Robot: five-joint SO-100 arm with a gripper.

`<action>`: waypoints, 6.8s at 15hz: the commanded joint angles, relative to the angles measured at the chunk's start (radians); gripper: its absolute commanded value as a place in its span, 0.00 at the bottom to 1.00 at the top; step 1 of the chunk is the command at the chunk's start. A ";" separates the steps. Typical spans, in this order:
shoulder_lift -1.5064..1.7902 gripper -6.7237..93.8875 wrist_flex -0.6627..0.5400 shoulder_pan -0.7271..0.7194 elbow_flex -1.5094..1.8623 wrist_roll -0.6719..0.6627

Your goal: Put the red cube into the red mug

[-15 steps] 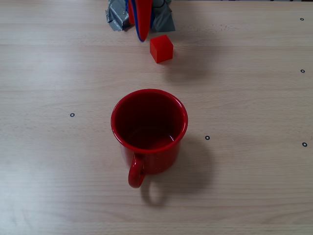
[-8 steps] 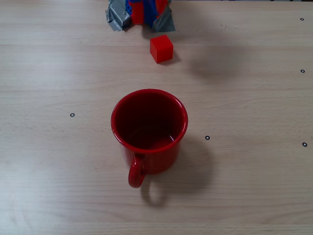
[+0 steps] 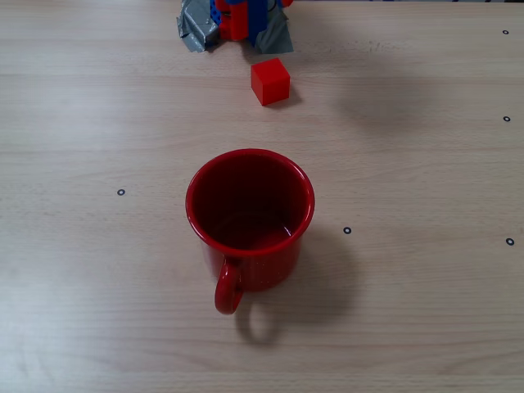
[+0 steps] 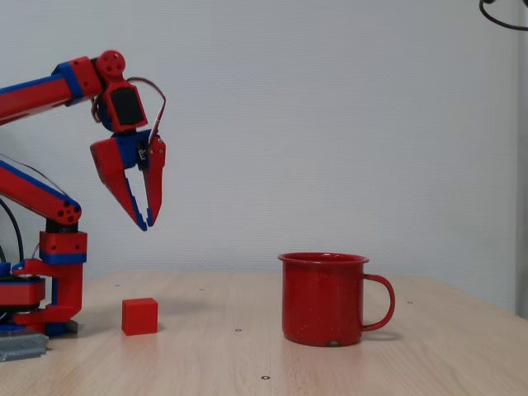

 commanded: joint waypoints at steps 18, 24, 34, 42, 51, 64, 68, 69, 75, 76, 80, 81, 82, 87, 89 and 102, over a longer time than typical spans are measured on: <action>-0.034 0.07 -0.106 -0.187 0.245 0.741; -0.018 0.07 -0.164 -0.167 0.354 1.305; -0.041 0.10 -0.176 -0.103 0.347 1.664; -0.049 0.51 -0.143 -0.124 0.330 1.661; -0.072 0.46 -0.287 -0.127 0.462 1.634; -0.089 0.42 -0.428 -0.071 0.560 1.552; -0.089 0.38 -0.434 -0.048 0.563 1.517; -0.087 0.36 -0.439 -0.049 0.568 1.525; -0.086 0.08 -0.453 -0.043 0.569 1.543; -0.089 0.08 -0.456 -0.040 0.569 1.532; -0.089 0.07 -0.459 -0.038 0.571 1.534; -0.089 0.07 -0.456 -0.038 0.565 1.529; -0.091 0.07 -0.443 -0.028 0.548 1.502; -0.101 0.07 -0.439 0.107 0.385 1.085; -0.097 0.07 -0.442 0.138 0.339 0.874; -0.296 0.07 -0.092 0.344 -0.388 0.000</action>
